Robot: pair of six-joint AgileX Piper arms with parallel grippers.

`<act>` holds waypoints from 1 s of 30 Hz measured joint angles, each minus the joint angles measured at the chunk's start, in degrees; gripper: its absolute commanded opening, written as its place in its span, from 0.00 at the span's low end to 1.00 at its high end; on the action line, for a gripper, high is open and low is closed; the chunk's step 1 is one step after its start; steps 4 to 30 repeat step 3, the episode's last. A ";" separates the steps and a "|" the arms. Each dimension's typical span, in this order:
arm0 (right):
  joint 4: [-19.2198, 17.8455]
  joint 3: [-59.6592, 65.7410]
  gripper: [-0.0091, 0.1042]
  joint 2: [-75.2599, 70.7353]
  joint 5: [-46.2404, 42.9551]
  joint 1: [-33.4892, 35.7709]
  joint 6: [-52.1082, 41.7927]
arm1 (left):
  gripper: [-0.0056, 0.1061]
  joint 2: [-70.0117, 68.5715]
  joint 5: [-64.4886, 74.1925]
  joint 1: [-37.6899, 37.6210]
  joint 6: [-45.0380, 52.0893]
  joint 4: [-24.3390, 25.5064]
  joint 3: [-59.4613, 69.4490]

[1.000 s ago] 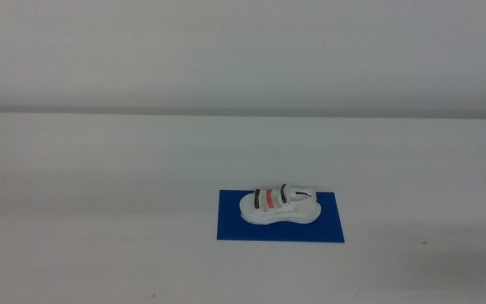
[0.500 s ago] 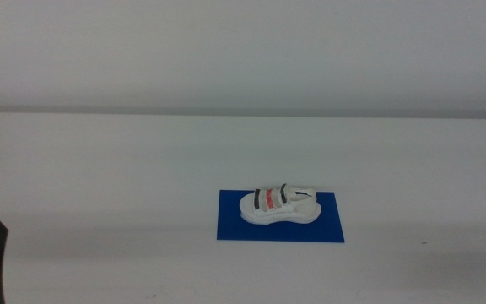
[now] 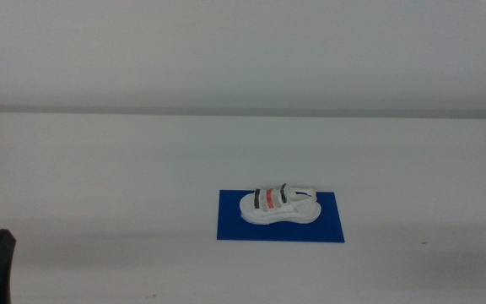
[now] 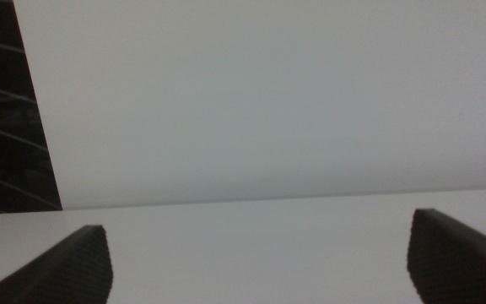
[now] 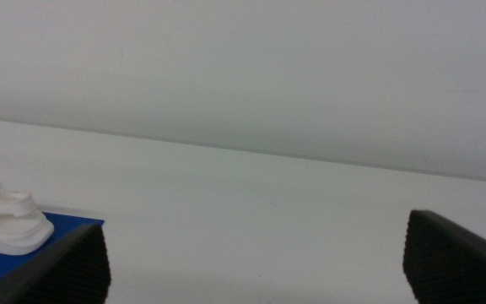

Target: Use one arm to grab the shoe from the table and place it on the mat.

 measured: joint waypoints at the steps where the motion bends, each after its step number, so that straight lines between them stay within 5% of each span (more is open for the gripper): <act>1: 0.00 0.00 0.90 0.00 0.00 0.00 0.00 | 0.89 0.00 0.23 0.00 0.00 0.00 0.00; 30: 0.00 0.00 0.90 0.00 0.00 0.00 0.00 | 0.89 0.00 0.31 0.00 0.00 0.12 0.00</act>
